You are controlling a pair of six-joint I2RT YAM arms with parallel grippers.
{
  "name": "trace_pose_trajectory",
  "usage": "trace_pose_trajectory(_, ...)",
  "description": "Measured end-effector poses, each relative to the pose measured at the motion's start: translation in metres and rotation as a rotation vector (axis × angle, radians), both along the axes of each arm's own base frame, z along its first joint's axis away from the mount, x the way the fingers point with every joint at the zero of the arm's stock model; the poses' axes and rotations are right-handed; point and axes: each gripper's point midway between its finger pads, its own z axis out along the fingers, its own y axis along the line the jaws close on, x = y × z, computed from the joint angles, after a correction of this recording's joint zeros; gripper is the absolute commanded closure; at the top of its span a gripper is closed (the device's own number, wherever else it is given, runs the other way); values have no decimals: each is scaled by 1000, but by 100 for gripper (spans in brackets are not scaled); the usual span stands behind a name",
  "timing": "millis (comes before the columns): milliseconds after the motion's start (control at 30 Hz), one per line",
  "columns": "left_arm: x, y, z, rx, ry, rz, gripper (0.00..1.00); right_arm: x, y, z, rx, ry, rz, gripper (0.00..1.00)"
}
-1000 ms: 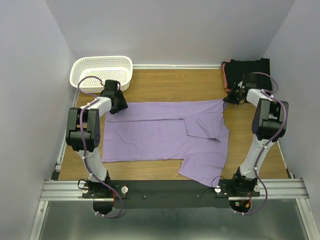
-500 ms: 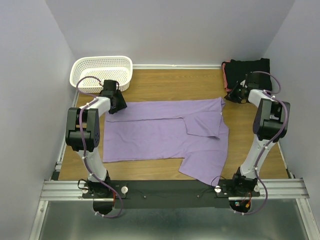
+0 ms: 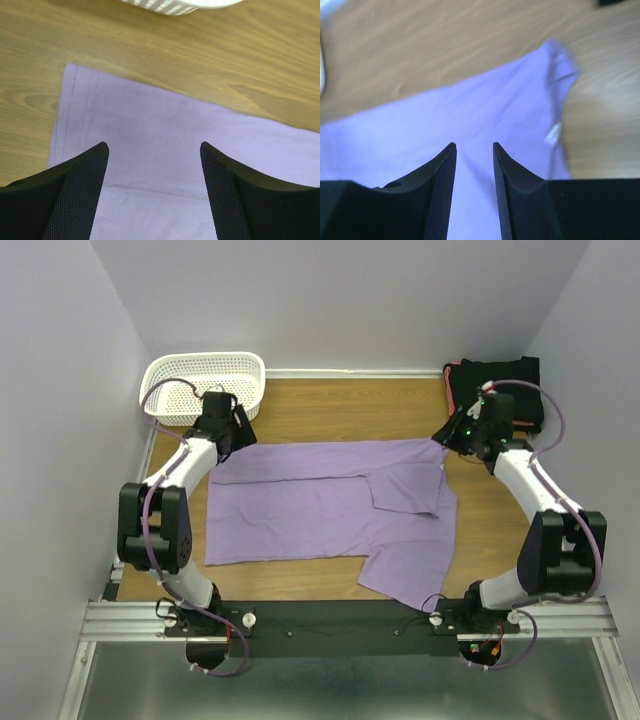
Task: Fold and stack the t-shirts
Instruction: Fold the tshirt
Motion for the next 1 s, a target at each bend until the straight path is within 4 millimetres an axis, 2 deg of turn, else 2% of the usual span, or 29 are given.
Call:
trace_pose_trajectory(67, -3, -8, 21, 17, -54, -16, 18, -22, 33, -2, -15, 10, 80, 57)
trace_pose_trajectory(133, -11, -14, 43, 28, -110, -28, 17, -50, 72, -15, -45, 52, 186, 56)
trace_pose_trajectory(167, -18, -17, 53, 31, -135, -36, 17, -60, 85, -19, -54, 69, 223, 55)
trace_pose_trajectory(267, -35, -15, 78, 52, -212, -29, 16, -95, 131, -35, -116, 120, 364, 52)
trace_pose_trajectory(367, -57, -5, 89, 84, -262, -1, 14, -117, 154, -46, -195, 144, 433, 52)
trace_pose_trajectory(433, -70, 2, 90, 100, -281, 17, 14, -125, 163, -54, -249, 155, 453, 53)
trace_pose_trajectory(567, -94, 14, 73, 135, -266, 50, 15, -138, 172, -80, -350, 217, 481, 57)
trace_pose_trajectory(700, -101, 19, 58, 156, -234, 62, 15, -143, 171, -107, -448, 282, 475, 60)
trace_pose_trajectory(1000, -98, 19, 46, 169, -196, 53, 15, -130, 174, -111, -504, 285, 449, 61)
